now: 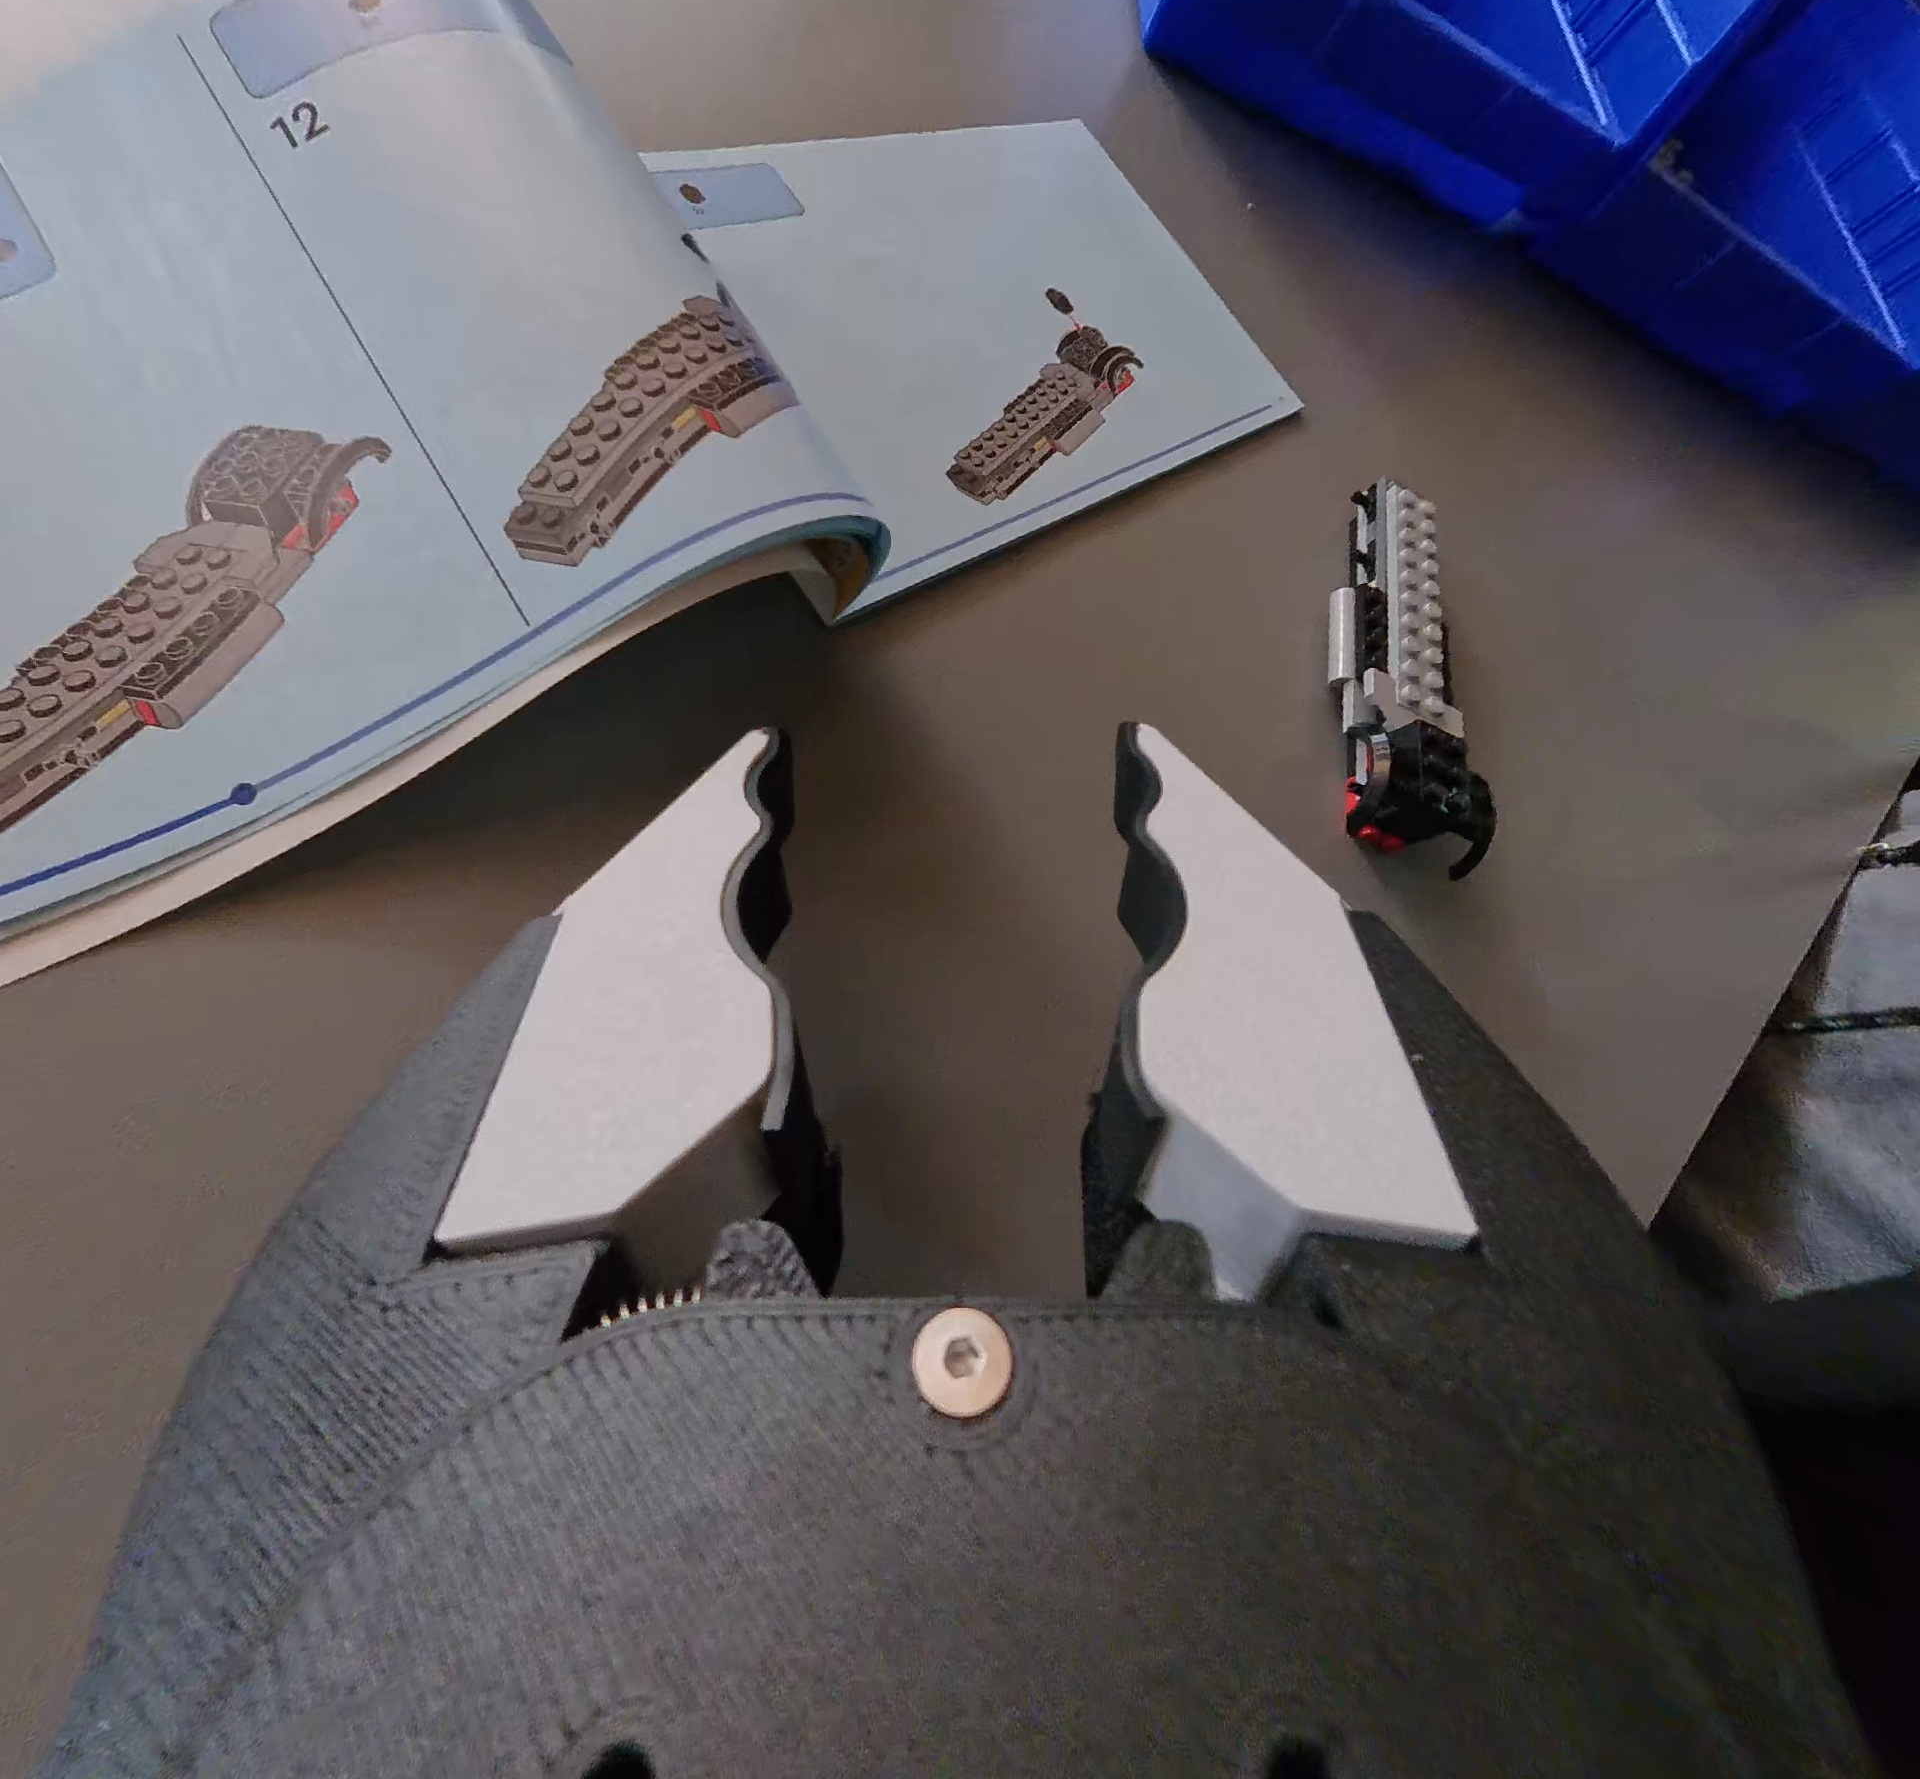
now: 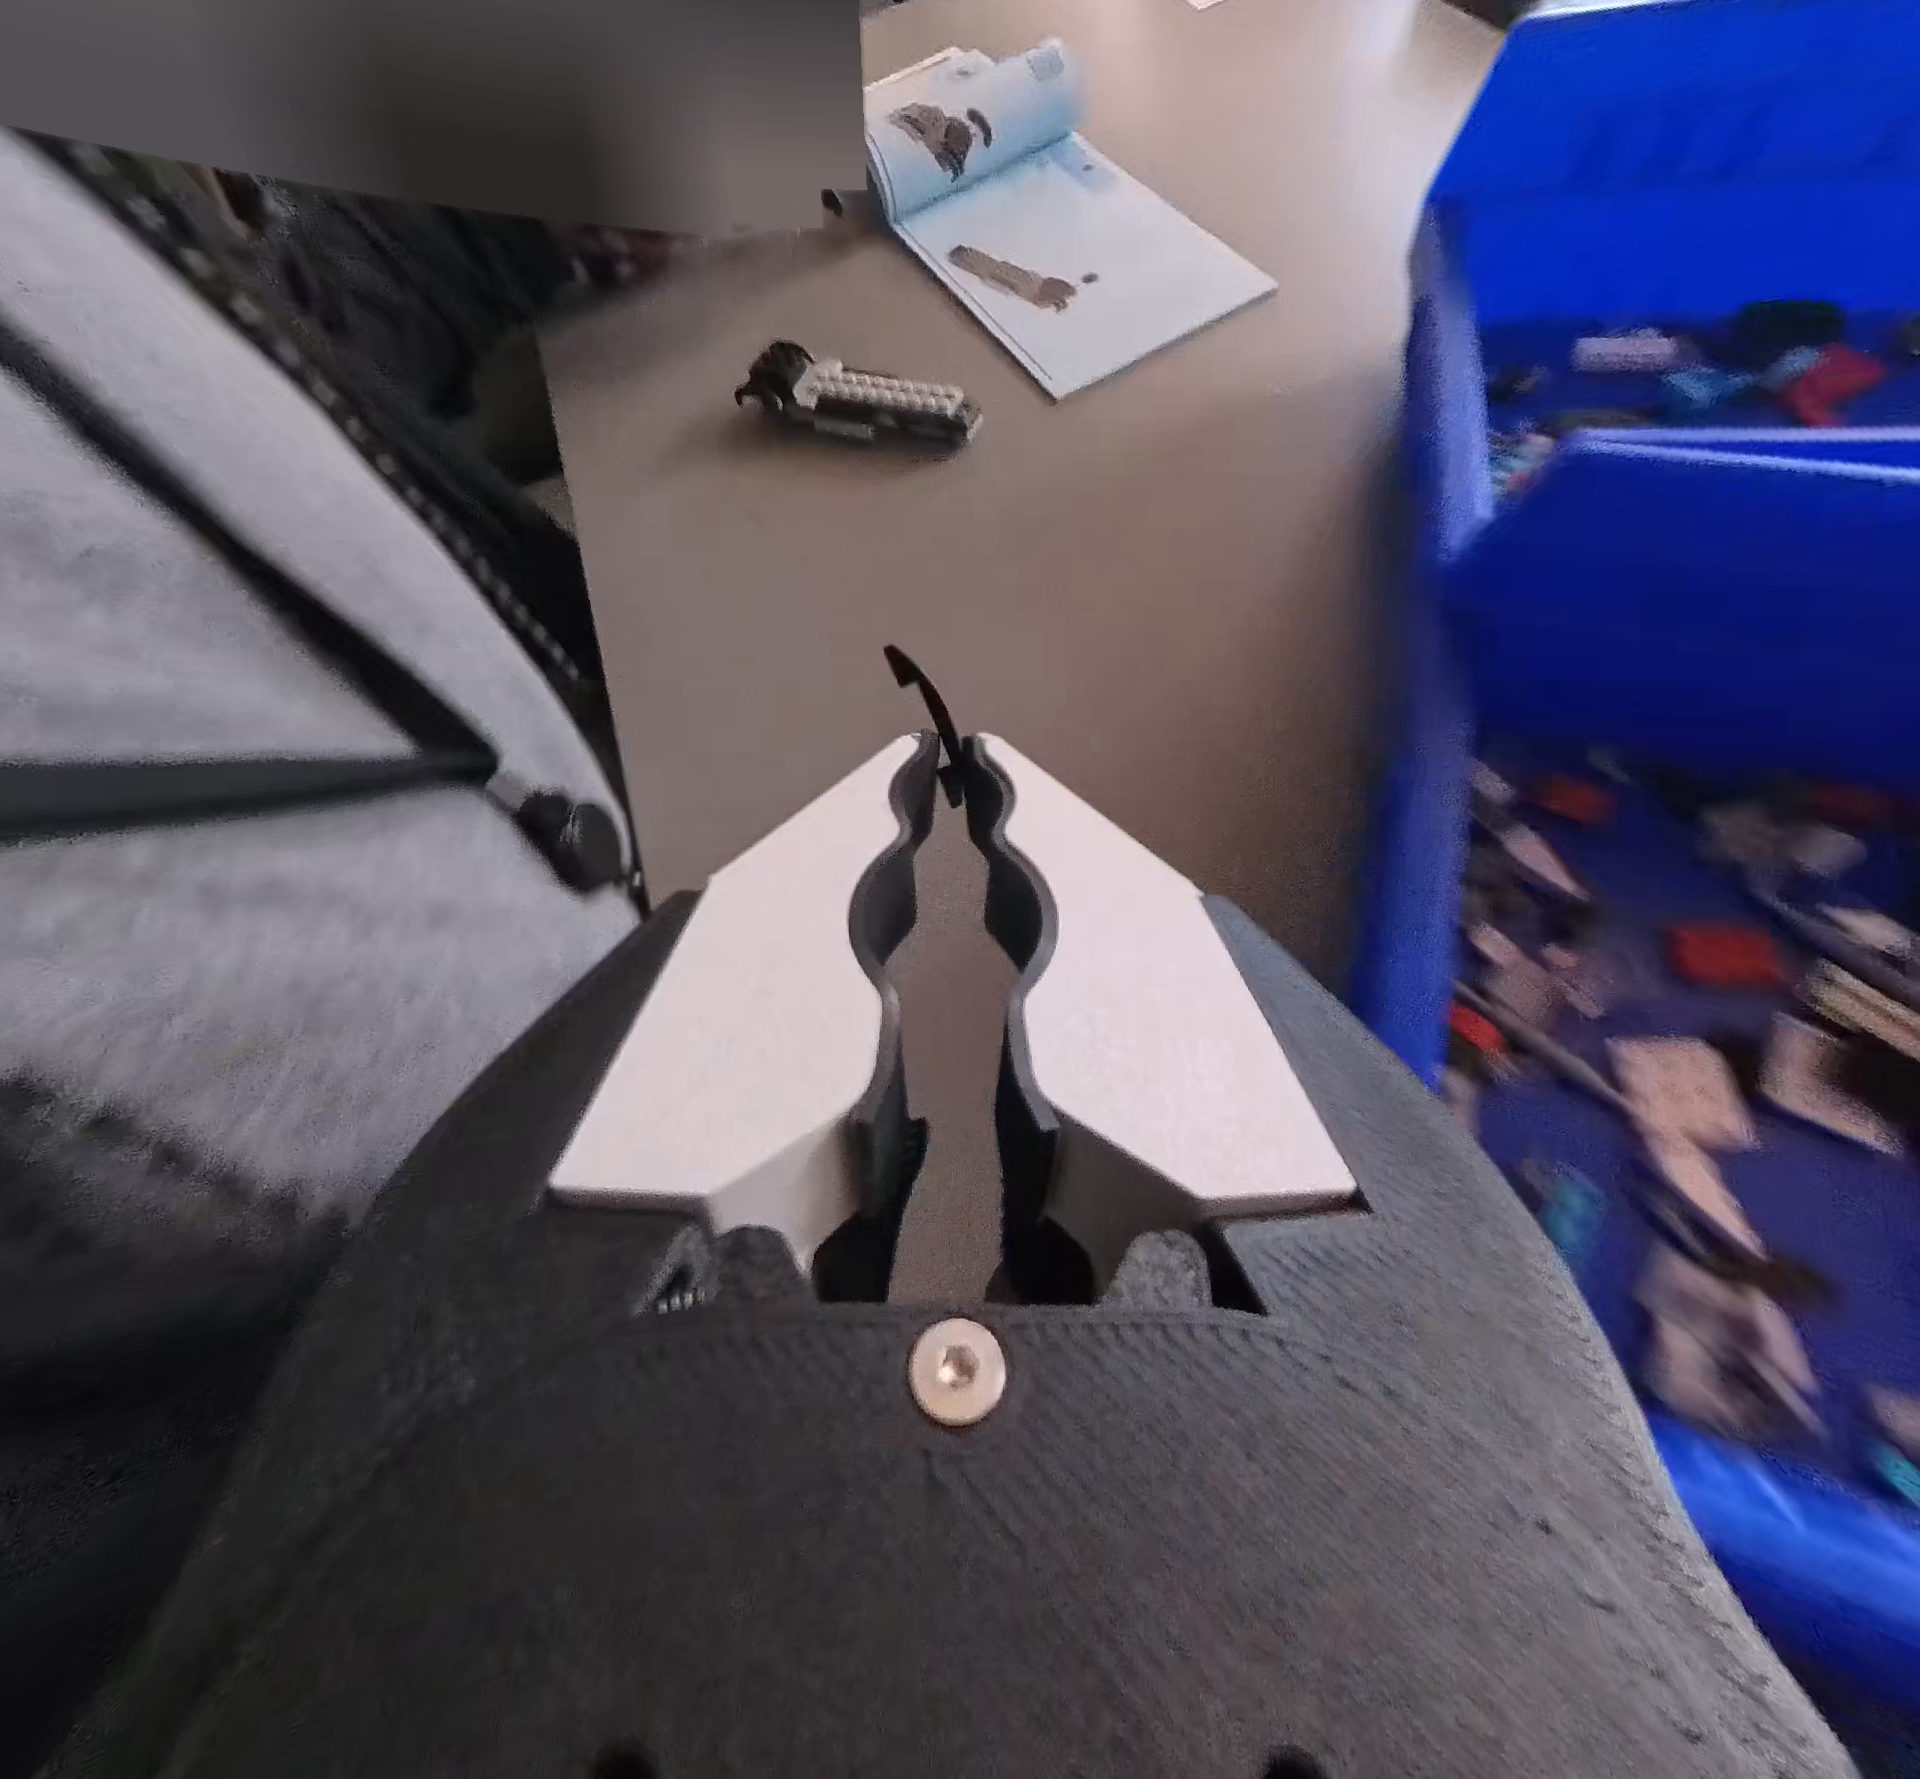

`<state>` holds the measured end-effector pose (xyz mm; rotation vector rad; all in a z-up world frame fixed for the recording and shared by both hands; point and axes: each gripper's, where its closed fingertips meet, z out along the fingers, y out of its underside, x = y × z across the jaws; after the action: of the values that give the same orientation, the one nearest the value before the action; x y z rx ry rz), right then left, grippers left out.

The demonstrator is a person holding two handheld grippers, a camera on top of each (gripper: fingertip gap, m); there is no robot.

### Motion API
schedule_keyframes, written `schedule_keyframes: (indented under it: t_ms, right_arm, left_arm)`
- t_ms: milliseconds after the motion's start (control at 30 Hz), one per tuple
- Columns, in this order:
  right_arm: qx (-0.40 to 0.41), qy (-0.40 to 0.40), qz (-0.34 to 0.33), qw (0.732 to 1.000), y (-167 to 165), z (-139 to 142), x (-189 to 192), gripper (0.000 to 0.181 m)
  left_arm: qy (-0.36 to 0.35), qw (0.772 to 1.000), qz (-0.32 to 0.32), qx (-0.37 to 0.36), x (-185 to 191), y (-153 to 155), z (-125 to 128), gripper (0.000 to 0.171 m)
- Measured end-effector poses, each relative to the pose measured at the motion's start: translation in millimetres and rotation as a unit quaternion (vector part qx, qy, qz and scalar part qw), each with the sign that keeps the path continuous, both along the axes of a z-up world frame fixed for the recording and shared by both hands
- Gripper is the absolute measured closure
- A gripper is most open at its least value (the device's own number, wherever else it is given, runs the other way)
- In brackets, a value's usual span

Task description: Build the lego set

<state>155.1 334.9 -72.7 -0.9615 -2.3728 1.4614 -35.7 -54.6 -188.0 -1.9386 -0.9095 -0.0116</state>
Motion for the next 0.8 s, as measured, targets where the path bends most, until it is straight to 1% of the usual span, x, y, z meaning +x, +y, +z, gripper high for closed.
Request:
schedule_keyframes:
  t_ms: [133, 233, 333, 367, 433, 533, 600, 667, 800]
  right_arm:
    - [-0.027, -0.032, -0.003, 0.999, -80, -50, -39, 0.173]
    - [-0.027, -0.061, 0.003, 0.998, -123, -82, -62, 0.173]
    - [-0.008, -0.076, 0.001, 0.997, -139, -103, -74, 0.164]
    - [0.004, -0.076, 0.000, 0.997, -139, -107, -76, 0.159]
    - [0.013, -0.073, -0.004, 0.997, -136, -107, -77, 0.152]
    - [0.016, -0.065, -0.007, 0.998, -116, -91, -66, 0.149]
    - [0.035, -0.057, -0.008, 0.998, -87, -72, -50, 0.150]
    - [0.063, -0.053, -0.017, 0.996, -41, -49, -31, 0.151]
    - [0.171, -0.069, -0.066, 0.981, 90, -9, 9, 0.154]
  left_arm:
    - [-0.001, 1.000, 0.000, -0.003, 1, 0, -1, 0.110]
    - [-0.002, 1.000, -0.002, 0.007, 2, -1, 1, 0.110]
    - [-0.006, 1.000, -0.002, 0.019, 3, -2, 3, 0.110]
    - [-0.007, 1.000, -0.004, 0.022, 3, -2, 4, 0.110]
    - [-0.007, 1.000, -0.008, 0.025, 4, -1, 4, 0.111]
    - [-0.009, 1.000, -0.008, 0.027, 4, -1, 4, 0.111]
    - [-0.008, 1.000, -0.007, 0.029, 4, -2, 5, 0.111]
    - [-0.008, 0.999, -0.006, 0.030, 4, -2, 5, 0.111]
    - [-0.018, 0.999, -0.011, 0.032, 4, -1, 4, 0.111]
